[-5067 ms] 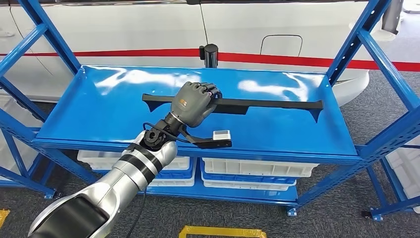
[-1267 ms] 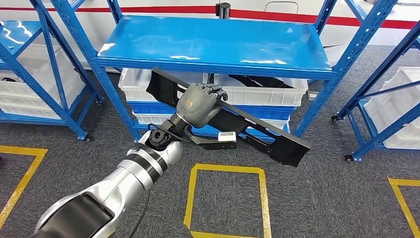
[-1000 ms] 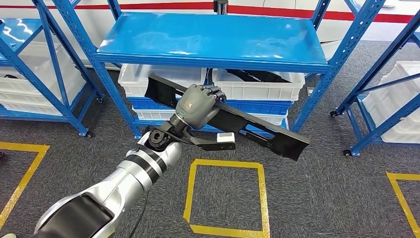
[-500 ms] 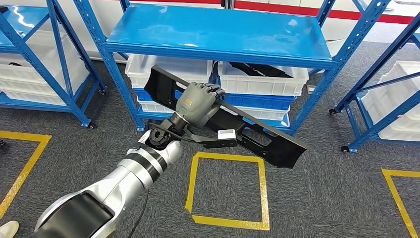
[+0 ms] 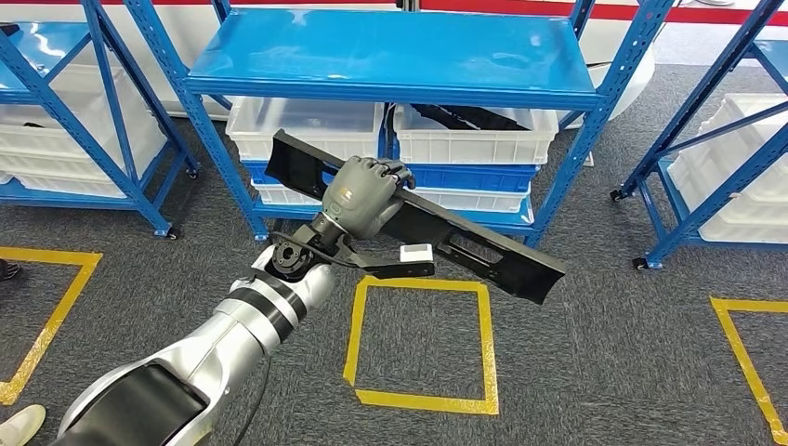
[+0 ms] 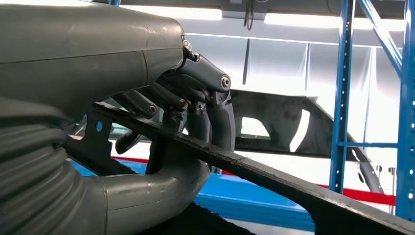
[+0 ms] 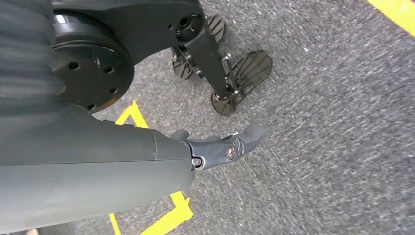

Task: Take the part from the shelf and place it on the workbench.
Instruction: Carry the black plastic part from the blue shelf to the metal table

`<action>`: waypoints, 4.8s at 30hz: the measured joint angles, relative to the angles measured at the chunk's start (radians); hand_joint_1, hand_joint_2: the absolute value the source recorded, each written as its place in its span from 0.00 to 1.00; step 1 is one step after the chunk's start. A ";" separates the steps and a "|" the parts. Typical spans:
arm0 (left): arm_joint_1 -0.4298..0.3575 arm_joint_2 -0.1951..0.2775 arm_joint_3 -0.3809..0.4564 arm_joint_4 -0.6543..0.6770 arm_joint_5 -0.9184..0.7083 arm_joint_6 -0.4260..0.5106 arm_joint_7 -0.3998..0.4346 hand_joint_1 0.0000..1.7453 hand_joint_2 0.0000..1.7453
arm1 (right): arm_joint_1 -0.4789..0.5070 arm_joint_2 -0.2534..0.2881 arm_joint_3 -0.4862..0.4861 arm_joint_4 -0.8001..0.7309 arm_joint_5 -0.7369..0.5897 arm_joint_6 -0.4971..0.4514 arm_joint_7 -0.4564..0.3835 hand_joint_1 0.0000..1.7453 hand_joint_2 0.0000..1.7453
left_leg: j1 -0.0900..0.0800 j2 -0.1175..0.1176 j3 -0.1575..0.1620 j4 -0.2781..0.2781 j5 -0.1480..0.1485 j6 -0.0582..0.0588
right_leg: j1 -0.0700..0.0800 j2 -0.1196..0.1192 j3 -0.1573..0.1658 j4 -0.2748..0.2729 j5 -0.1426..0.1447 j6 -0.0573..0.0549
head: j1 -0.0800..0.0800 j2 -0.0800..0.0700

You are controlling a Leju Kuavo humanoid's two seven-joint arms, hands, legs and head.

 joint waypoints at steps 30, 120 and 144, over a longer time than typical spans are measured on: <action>0.011 0.007 0.031 0.001 -0.011 0.000 0.001 1.00 1.00 | -0.013 -0.005 0.005 0.000 0.004 0.000 -0.066 0.00 1.00 | -0.002 0.001 -0.026 0.024 0.002 -0.006 | -0.004 -0.003 -0.008 -0.002 0.010 -0.001 | -0.001 0.000; 0.069 -0.003 0.183 -0.104 -0.109 0.000 -0.117 1.00 1.00 | -0.026 -0.019 0.002 -0.001 -0.014 0.035 -0.109 0.00 1.00 | 0.000 0.000 -0.013 0.041 -0.064 -0.002 | -0.007 0.023 -0.009 0.000 0.006 0.001 | -0.012 0.000; 0.072 -0.012 0.254 -0.114 -0.101 0.000 -0.145 1.00 1.00 | -0.027 -0.031 0.001 -0.002 -0.020 0.029 -0.114 0.00 1.00 | -0.011 0.119 0.112 -0.237 0.072 0.015 | 0.007 -0.058 -0.029 0.004 0.011 0.037 | -0.003 0.000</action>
